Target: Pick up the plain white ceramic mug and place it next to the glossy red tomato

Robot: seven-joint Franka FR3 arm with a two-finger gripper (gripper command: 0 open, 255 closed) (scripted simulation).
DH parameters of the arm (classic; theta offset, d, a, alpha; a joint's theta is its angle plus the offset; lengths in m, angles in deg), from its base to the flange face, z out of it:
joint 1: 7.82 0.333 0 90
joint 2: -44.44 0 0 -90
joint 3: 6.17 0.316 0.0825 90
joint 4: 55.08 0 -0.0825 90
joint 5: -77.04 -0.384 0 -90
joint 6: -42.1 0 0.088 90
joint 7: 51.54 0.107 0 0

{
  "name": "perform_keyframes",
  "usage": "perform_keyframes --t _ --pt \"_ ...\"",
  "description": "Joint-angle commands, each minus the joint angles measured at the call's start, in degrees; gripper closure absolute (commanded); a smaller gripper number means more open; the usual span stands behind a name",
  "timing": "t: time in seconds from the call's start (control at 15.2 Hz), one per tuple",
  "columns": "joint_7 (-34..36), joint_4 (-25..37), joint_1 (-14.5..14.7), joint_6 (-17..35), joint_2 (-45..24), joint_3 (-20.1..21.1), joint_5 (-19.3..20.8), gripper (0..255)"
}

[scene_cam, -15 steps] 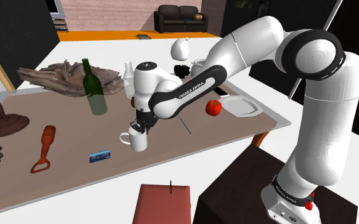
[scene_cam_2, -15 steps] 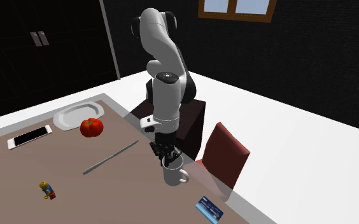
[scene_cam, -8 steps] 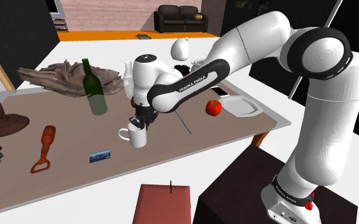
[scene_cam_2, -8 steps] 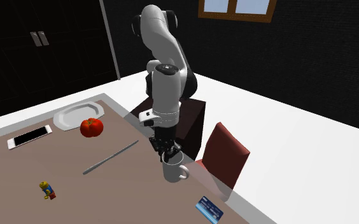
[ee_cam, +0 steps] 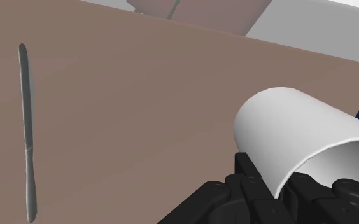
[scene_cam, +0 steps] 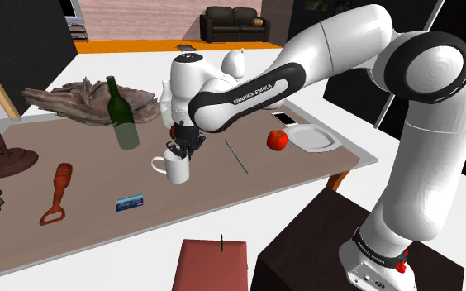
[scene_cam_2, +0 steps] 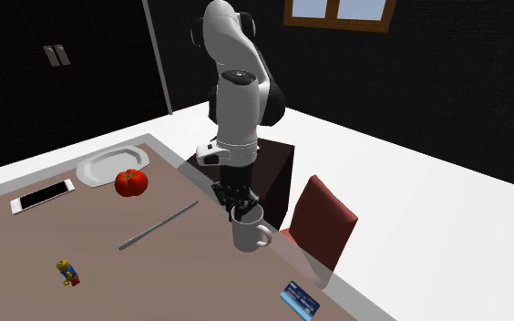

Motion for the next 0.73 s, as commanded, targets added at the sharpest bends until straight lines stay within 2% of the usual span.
perform_keyframes --t 0.0,0.66 --pt "-0.5 1.0 -0.1 -1.4 0.5 0.1 -0.5 255" --pt "-2.2 6.1 -0.4 -8.3 2.7 0.6 -2.4 255"
